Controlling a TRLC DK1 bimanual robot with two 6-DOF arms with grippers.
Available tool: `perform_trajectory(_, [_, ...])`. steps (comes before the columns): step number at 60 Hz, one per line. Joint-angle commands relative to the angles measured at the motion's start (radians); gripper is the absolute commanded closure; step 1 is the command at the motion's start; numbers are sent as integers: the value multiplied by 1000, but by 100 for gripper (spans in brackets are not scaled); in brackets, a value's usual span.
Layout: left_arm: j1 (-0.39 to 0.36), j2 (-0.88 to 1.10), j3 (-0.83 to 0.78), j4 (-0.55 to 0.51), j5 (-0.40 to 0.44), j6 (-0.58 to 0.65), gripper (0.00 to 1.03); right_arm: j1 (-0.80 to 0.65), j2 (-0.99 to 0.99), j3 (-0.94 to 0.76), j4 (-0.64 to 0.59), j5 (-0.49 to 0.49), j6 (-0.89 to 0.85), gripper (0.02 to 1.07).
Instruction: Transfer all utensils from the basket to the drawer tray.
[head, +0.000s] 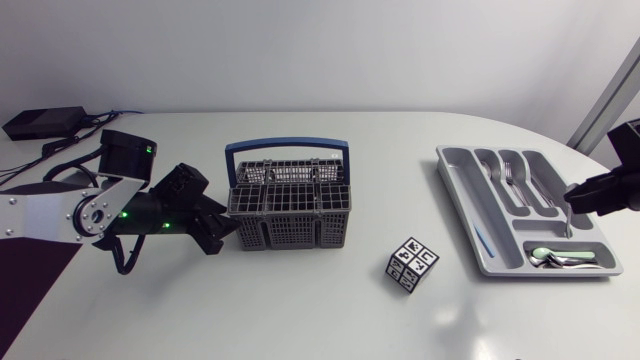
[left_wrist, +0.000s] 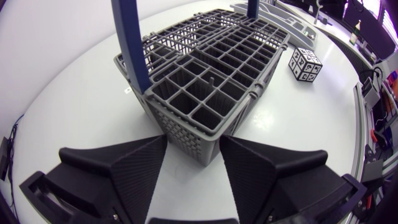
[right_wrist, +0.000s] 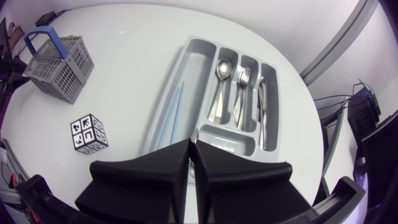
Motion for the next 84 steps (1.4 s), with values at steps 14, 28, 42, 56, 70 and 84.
perform_trajectory(14, [2,-50,-14,5,-5,-21,44,-76,53,-127,134,131,-198,98])
perform_trajectory(28, [17,-134,-34,-49,-5,-19,44,-95,165,-216,341,227,-250,98])
perform_trajectory(42, [14,-200,-30,-107,-5,-21,44,-65,274,-292,535,324,-280,87])
perform_trajectory(56, [11,-251,-34,-147,-5,-23,44,-30,272,-346,613,365,-288,47])
perform_trajectory(70, [19,-309,-37,-187,-5,-24,44,39,88,-341,503,379,-244,6])
perform_trajectory(84, [17,-347,-50,-207,-7,-30,42,274,-118,-332,351,368,-52,6])
